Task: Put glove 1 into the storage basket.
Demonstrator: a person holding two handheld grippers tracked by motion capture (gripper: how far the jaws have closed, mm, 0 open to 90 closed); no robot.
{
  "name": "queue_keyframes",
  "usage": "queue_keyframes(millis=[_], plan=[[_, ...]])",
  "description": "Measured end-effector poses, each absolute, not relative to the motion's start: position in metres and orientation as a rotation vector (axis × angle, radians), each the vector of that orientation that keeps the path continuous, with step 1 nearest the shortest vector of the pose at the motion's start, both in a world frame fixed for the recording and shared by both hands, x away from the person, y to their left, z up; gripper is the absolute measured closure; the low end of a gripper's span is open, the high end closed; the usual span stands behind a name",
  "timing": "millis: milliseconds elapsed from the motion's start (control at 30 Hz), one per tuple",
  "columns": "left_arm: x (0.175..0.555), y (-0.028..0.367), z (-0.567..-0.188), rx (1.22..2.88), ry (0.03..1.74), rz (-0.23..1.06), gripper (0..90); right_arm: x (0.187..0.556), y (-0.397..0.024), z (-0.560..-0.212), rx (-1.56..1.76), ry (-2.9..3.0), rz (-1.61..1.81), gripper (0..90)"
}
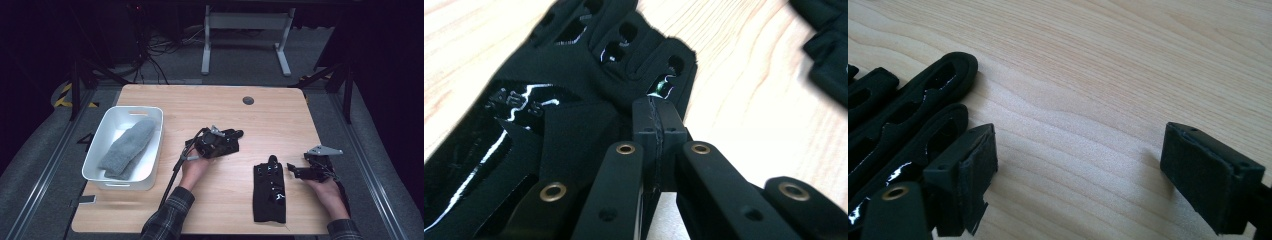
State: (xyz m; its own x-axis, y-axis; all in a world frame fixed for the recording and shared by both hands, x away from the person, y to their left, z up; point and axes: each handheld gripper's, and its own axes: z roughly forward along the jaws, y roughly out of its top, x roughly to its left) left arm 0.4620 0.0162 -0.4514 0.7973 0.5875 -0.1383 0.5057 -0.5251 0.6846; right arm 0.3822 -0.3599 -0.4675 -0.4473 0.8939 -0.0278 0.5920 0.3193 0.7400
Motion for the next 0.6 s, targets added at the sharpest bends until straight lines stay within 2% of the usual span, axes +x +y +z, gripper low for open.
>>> queue_keyframes(millis=[267, 333, 600], plan=[[0.488, 0.047, -0.424, 2.204, 0.887, 0.267, 90.0, 0.382, -0.360, -0.468, 1.313, 2.155, 0.932, 16.0], [0.497, 0.054, -0.425, 2.204, 0.923, 0.291, 90.0, 0.382, -0.360, -0.468, 1.313, 2.155, 0.933, 16.0], [0.511, 0.061, -0.448, 2.238, 0.993, 0.258, 90.0, 0.382, -0.360, -0.468, 1.313, 2.155, 0.933, 16.0]])
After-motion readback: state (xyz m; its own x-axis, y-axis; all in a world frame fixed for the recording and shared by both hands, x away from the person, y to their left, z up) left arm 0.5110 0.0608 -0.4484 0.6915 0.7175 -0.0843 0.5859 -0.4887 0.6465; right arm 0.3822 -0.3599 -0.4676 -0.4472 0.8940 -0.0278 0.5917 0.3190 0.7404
